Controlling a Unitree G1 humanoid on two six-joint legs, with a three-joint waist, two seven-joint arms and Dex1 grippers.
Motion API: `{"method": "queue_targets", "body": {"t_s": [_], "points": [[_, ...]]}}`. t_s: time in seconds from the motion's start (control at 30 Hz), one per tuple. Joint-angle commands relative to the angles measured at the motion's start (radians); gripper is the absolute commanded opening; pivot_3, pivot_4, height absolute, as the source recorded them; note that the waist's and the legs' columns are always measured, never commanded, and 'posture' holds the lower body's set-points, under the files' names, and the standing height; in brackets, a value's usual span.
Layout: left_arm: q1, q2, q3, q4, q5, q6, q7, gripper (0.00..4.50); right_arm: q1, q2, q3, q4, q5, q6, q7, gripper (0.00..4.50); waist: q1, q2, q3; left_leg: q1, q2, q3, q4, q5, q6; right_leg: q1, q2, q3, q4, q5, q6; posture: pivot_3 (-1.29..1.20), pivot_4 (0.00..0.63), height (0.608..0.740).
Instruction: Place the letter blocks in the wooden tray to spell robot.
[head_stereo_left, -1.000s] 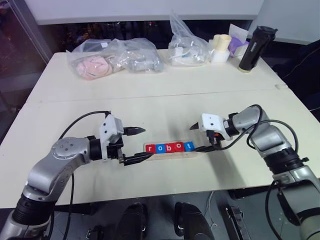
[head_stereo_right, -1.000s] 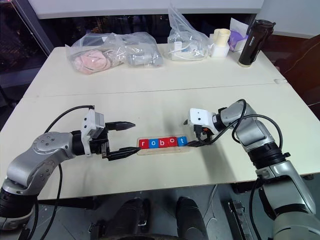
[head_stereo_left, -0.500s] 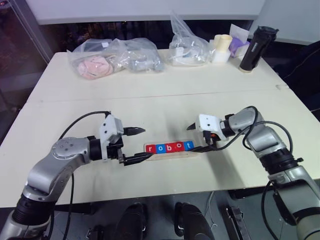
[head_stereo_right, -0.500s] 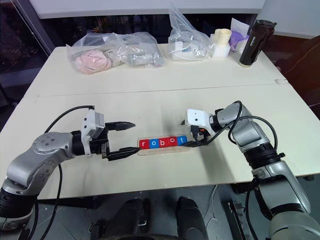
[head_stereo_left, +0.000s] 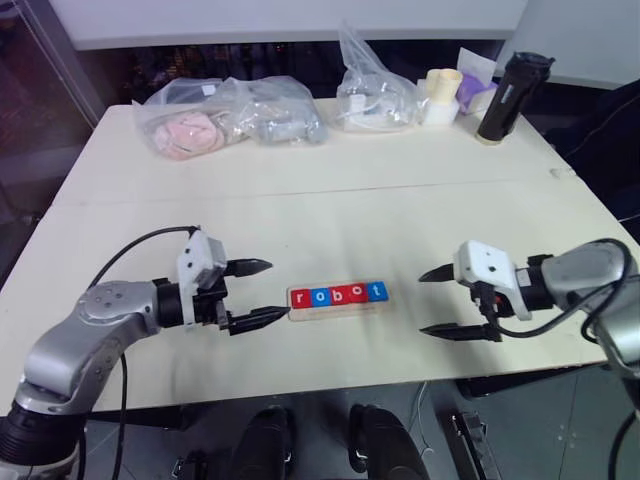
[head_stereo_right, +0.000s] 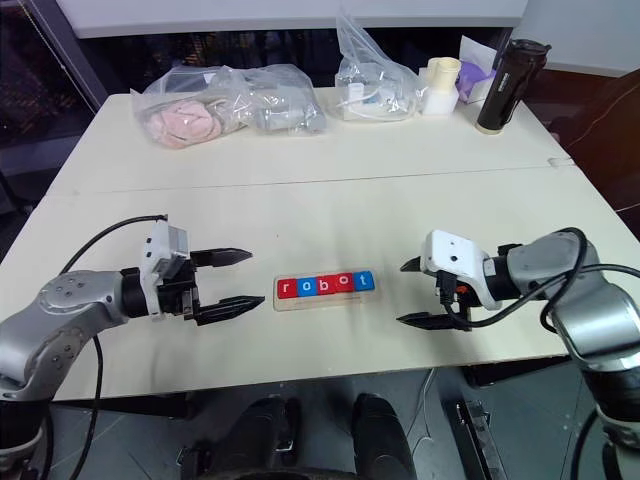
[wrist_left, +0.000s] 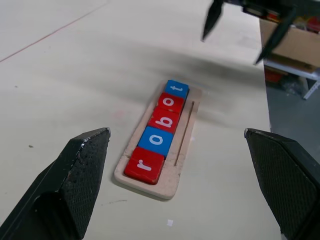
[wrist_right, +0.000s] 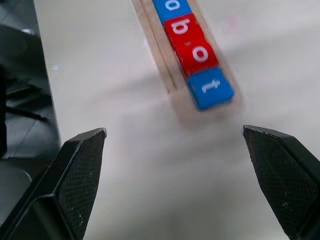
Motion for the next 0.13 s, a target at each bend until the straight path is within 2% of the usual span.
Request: {"method": "queue_targets", "body": {"t_s": [0.03, 0.13], "points": [[0.001, 0.030, 0.046, -0.017, -0.017, -0.007, -0.022, 4.50, 0.037, -0.033, -0.092, -0.079, 0.053, 0.052, -0.042, 4.48, 0.000, 0.000, 0.000, 0.000, 0.000, 0.001, 0.000, 0.000, 0.000, 0.000, 0.000, 0.000, 0.000, 0.000, 0.000, 0.00, 0.150, 0.740], [0.008, 0.052, 0.065, -0.003, -0.029, -0.008, -0.050, 4.50, 0.057, -0.035, -0.114, -0.110, 0.084, 0.084, -0.080, 4.48, 0.000, 0.000, 0.000, 0.000, 0.000, 0.001, 0.000, -0.001, -0.002, -0.001, -0.001, 0.000, -0.001, 0.000, 0.001, 0.00, 0.150, 0.740]]}}
